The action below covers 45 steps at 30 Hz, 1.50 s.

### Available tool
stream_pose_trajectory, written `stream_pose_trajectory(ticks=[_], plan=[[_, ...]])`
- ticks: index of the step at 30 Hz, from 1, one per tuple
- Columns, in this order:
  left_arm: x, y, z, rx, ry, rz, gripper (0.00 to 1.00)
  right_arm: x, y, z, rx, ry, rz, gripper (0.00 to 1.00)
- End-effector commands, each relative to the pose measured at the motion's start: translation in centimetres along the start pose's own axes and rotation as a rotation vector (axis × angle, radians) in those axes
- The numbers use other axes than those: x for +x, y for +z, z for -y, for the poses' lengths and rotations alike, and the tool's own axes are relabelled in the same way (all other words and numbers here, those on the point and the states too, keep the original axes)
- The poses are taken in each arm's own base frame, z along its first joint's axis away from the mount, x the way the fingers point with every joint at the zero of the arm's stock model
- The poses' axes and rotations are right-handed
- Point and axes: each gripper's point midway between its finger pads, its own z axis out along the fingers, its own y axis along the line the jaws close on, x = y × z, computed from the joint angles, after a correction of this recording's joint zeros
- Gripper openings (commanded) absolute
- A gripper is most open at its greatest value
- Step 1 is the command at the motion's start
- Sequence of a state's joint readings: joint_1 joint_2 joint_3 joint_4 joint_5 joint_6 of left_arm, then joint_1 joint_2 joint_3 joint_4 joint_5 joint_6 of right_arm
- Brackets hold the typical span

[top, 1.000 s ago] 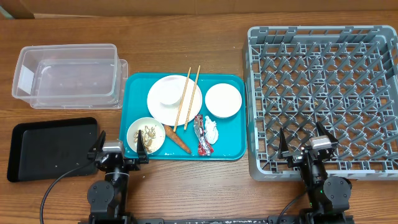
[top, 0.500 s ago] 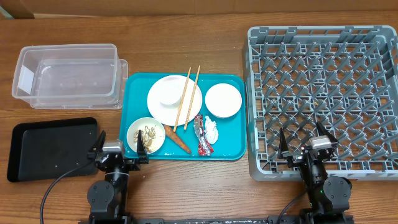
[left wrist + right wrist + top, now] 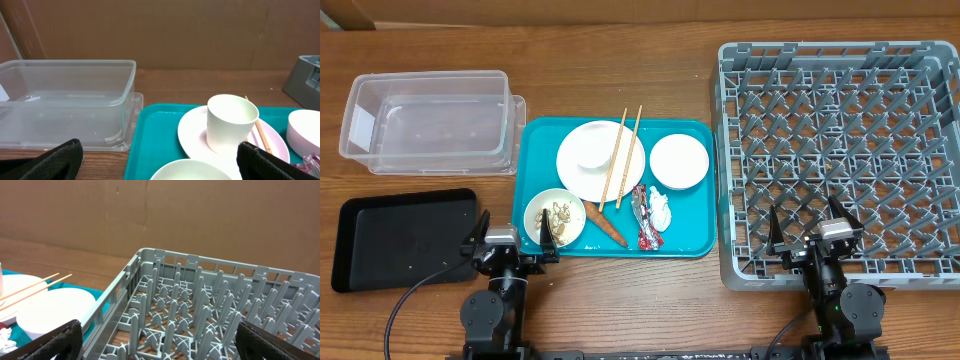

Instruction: Sort waste into correct bins and load items into the dishwasher

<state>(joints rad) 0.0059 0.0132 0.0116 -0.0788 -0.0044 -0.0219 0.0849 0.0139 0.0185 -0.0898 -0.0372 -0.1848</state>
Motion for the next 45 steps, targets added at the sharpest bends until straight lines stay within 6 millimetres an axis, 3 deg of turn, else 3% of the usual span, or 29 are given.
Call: stream_pose_trajectory(ticks=[1,23,28,31,33,37,43,45], plan=[[0.1,0.0,0.1,0.002,0.019,0.004,1.0,0.1,0.0,0.0,-0.001,-0.003,0.006,1.0],[0.1,0.0,0.1,0.002,0.019,0.004,1.0,0.1,0.0,0.0,-0.001,-0.003,0.006,1.0],[-1.7,-0.1,-0.5,-0.035,0.029,0.075,1.0,0.1,0.0,0.0,-0.001,-0.003,0.005,1.0],[-0.9,0.0,-0.5,-0.033,0.029,0.042,1.0,0.1,0.0,0.0,-0.001,-0.003,0.005,1.0],[0.2,0.0,0.6,0.032,0.021,-0.001,1.0,0.1,0.0,0.0,-0.001,-0.003,0.006,1.0],[-0.1,-0.1,2.1,0.12,-0.007,0.009,1.0,0.1,0.0,0.0,-0.001,-0.003,0.006,1.0],[-0.9,-1.4,6.6,0.392,-0.048,0.017,1.0,0.1,0.0,0.0,-0.001,-0.003,0.006,1.0],[-1.2,-1.7,7.1,0.425,-0.087,0.012,1.0,0.1,0.0,0.0,-0.001,-0.003,0.006,1.0]])
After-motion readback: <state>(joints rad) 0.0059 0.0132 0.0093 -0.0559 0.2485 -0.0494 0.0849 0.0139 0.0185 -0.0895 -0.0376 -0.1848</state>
